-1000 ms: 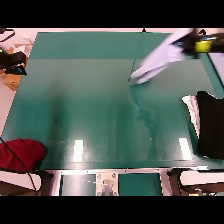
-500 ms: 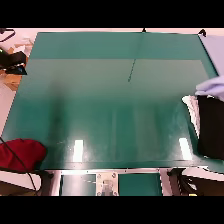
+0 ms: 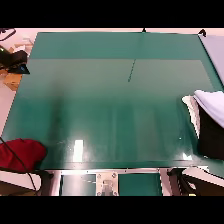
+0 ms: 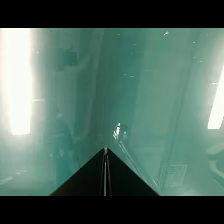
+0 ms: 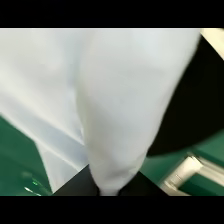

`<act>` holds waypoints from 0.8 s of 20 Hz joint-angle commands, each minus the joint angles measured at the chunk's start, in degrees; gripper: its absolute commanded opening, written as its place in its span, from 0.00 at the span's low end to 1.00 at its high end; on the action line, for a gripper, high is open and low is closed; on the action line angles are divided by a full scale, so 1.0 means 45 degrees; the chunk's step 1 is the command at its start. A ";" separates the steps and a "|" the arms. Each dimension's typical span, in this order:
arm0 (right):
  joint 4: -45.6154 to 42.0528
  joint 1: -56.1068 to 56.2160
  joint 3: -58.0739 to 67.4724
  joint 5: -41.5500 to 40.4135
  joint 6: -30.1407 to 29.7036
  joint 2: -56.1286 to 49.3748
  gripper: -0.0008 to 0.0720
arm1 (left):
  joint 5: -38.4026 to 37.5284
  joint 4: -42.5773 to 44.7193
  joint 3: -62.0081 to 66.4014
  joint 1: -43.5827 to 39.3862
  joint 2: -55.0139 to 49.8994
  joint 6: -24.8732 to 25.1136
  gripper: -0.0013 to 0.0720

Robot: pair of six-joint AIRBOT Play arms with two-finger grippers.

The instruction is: Fold the shirts.

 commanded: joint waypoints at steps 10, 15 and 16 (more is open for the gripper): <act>0.2885 0.2098 -0.1020 -0.1389 0.0447 -0.0228 0.11 | -0.0092 -0.0733 -0.0092 -0.0005 0.0238 0.0238 0.05; 0.5916 0.7227 -0.1025 -0.4760 -0.2045 0.0792 0.03 | 0.1190 -0.0738 -0.4469 -0.0588 0.3424 0.0282 0.05; 0.5799 0.8383 -0.1525 -0.5051 -0.2351 0.1175 0.03 | 0.1851 -0.0743 -0.5994 -0.0826 0.4405 0.0277 0.05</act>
